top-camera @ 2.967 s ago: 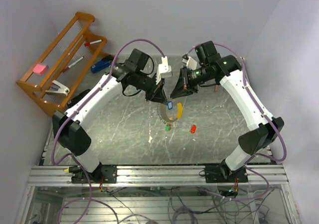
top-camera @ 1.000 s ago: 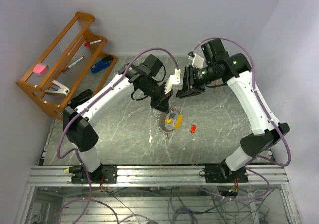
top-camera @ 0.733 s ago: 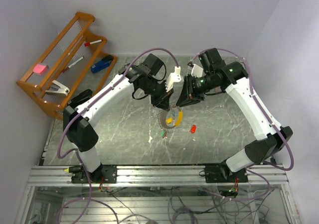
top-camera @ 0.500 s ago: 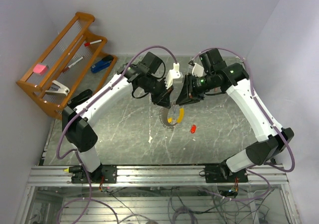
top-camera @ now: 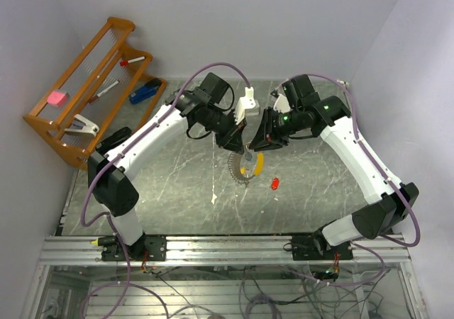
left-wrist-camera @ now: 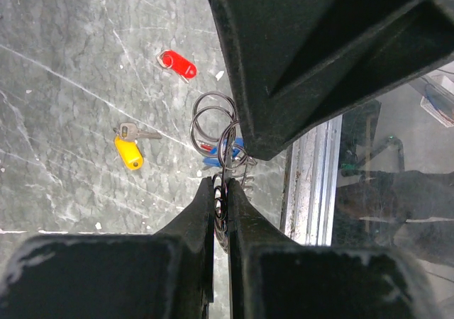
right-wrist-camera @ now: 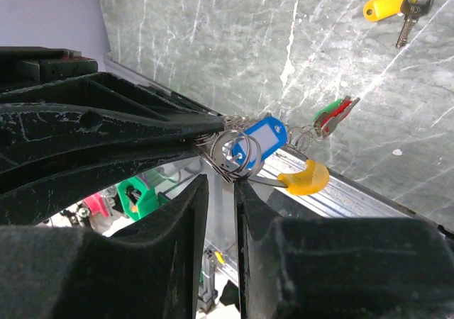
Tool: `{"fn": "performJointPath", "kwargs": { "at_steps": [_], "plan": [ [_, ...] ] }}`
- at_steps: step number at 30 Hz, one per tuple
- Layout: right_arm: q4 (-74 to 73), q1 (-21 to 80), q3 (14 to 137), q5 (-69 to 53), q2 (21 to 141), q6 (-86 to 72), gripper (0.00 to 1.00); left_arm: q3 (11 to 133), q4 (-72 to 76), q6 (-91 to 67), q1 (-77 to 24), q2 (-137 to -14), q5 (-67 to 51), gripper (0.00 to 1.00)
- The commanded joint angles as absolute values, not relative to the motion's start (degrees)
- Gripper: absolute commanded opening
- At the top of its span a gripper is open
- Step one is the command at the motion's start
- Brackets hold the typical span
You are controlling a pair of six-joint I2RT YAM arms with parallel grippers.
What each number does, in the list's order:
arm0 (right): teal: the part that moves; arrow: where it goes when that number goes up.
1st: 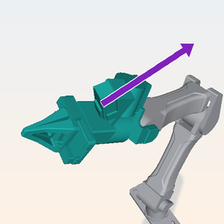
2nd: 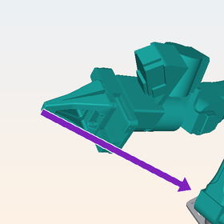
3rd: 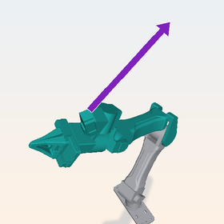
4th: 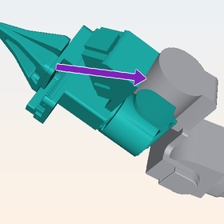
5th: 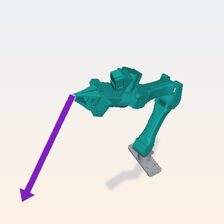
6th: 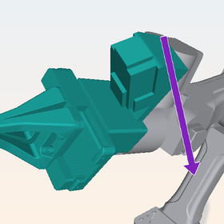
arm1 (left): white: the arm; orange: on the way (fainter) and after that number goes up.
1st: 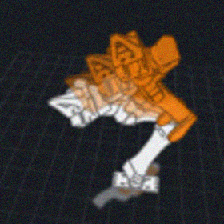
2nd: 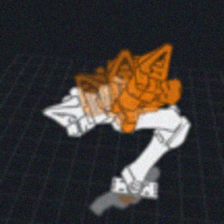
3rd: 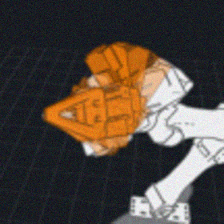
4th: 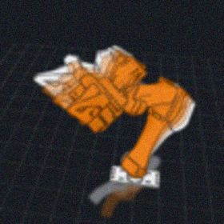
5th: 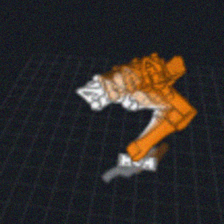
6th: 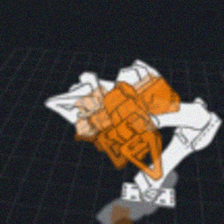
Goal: Put the keys on the keyring
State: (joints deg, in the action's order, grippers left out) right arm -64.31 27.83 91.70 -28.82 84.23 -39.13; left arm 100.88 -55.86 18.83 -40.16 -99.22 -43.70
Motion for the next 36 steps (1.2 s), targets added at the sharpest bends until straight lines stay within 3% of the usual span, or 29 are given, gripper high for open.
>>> {"fn": "performJointPath", "kwargs": {
  "at_steps": [1, 4, 8, 14, 17, 34, 36],
  "plan": [
    [-61.4, 27.95, 91.96, -26.31, 82.93, -40.62, 0.22, 103.86, -54.73, 17.99, -39.77, -97.76, -47.64, 0.07],
    [-60.58, 27.95, 92.29, -25.6, 83.22, -40.96, 0.21, 103.97, -54.87, 17.96, -39.76, -97.54, -47.9, 0.07],
    [-60.65, 27.94, 92.74, -24.94, 83.32, -41.1, 0.08, 103.54, -54.8, 18.05, -39.76, -97.16, -47.96, 0.07],
    [-59.9, 27.95, 94.74, -23.19, 83.32, -41.95, 0.07, 104.47, -55.16, 17.73, -39.73, -97.61, -48.66, 0.07],
    [-58.98, 27.95, 95.64, -23.2, 83.54, -42.63, 0.0, 104.4, -55.33, 17.55, -39.73, -98.01, -48.62, 0.07],
    [-60.86, 27.94, 102.63, -24.99, 86.22, -41.71, 0.0, 102.89, -56.45, 18.54, -39.78, -98.28, -49.97, 0.07],
    [-62.67, 27.95, 103.22, -25.36, 86.3, -40.1, 0.09, 103.01, -56.35, 18.19, -39.56, -98.36, -50.12, 0.07]
  ]
}}
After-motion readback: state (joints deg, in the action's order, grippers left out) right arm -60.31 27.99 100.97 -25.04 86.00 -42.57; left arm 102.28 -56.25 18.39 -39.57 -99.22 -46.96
